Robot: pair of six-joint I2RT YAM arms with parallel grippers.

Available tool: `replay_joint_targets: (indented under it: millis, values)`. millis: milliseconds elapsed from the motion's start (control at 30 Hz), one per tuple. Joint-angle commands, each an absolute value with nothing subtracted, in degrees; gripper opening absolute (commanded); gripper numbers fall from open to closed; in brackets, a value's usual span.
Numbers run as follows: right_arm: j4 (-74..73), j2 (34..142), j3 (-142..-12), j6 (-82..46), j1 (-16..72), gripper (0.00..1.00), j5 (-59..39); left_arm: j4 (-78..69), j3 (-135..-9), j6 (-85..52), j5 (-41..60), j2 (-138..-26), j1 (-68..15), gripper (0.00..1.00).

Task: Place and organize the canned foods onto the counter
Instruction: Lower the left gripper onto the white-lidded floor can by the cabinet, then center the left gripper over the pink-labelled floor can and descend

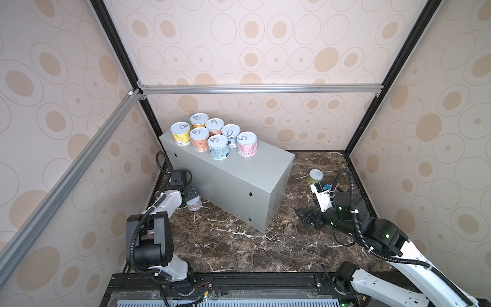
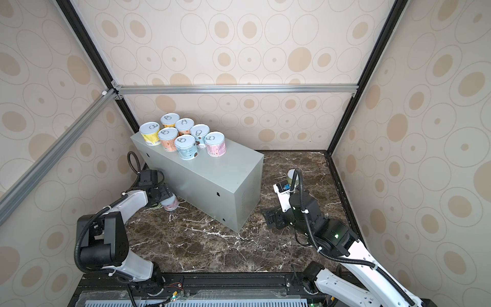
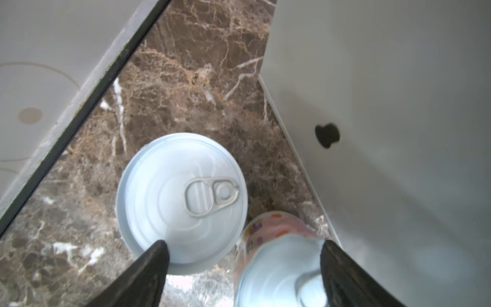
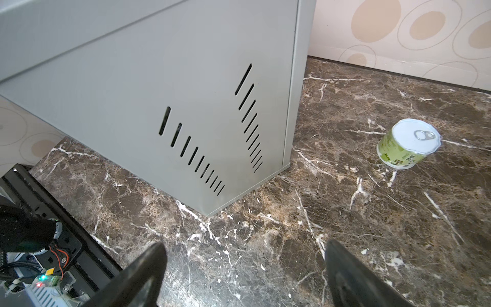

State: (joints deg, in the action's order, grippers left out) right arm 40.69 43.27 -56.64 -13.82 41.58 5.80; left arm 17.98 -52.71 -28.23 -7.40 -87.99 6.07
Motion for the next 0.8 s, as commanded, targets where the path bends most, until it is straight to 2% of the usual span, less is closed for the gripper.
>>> replay_joint_targets:
  millis: [0, 300, 600, 767]
  values:
    - [39.9, 42.3, -55.8, -13.4, 41.7, 0.95, 5.4, 20.3, -49.4, -29.9, -6.9, -86.1, 4.9, 0.88]
    - [39.9, 41.4, -55.3, -13.8, 41.7, 0.95, 4.5, 20.3, -45.4, -30.8, -7.5, -81.5, 3.7, 0.88]
    - [40.2, 40.3, -55.0, -14.0, 41.7, 0.95, 4.5, 24.4, -51.4, -30.8, -9.5, -78.0, 3.7, 0.87]
    - [40.0, 40.3, -54.9, -14.1, 41.7, 0.95, 4.4, 25.9, -56.0, -31.0, -10.3, -78.1, 3.7, 0.79]
